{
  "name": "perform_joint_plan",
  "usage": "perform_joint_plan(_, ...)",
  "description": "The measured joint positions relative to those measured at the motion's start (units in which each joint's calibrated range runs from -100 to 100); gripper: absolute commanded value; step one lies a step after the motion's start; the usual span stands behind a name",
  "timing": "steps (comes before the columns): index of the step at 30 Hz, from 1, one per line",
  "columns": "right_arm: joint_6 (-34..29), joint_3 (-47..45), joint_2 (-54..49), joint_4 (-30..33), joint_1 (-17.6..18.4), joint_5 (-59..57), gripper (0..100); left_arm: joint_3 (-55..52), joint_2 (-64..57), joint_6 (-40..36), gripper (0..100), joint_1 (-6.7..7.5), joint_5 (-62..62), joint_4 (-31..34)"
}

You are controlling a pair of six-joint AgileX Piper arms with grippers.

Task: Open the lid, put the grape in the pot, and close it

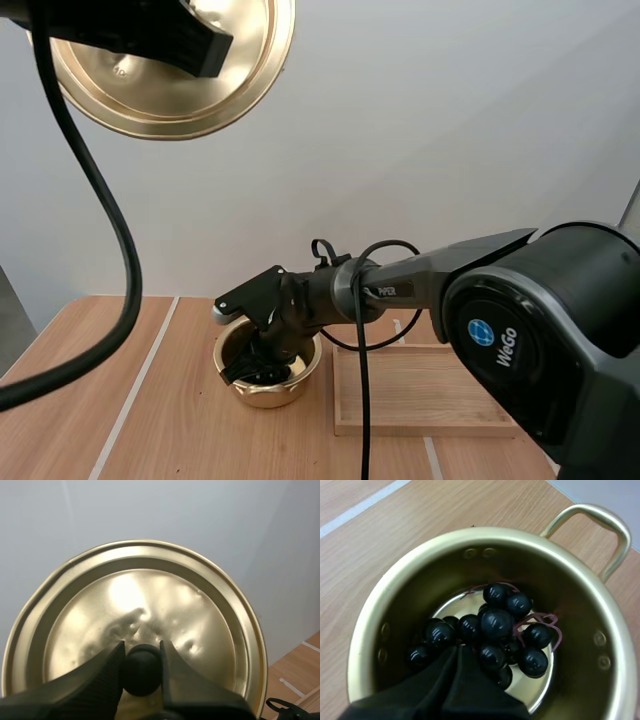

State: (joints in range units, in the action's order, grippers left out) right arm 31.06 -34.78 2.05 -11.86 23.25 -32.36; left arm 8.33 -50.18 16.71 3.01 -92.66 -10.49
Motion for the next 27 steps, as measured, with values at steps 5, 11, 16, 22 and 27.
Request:
perform_joint_plan(5, 0.0, 0.0, 0.3, 1.2, 0.0, 1.2, 0, 0.0, 0.0, -0.7, 0, 0.00, 0.0, 0.0)
perform_joint_plan(11, 0.0, 0.0, -6.5, 1.9, 0.1, -1.1, 0, 0.0, 0.0, -0.9, 0, 0.00, 0.0, 0.0)
perform_joint_plan(16, -0.2, 0.0, -15.1, 1.9, -1.8, -6.5, 0, 0.0, 0.0, -1.0, 0, 0.00, -0.2, 0.0)
perform_joint_plan(22, -0.9, -0.2, -26.8, 1.9, -7.4, -20.0, 0, 0.0, 0.0, -1.0, 0, 0.00, -0.2, 0.0)
perform_joint_plan(27, -0.9, -4.9, -36.5, 2.0, -10.6, -26.3, 0, 0.1, 0.2, -0.5, 0, 0.00, -0.2, 0.0)
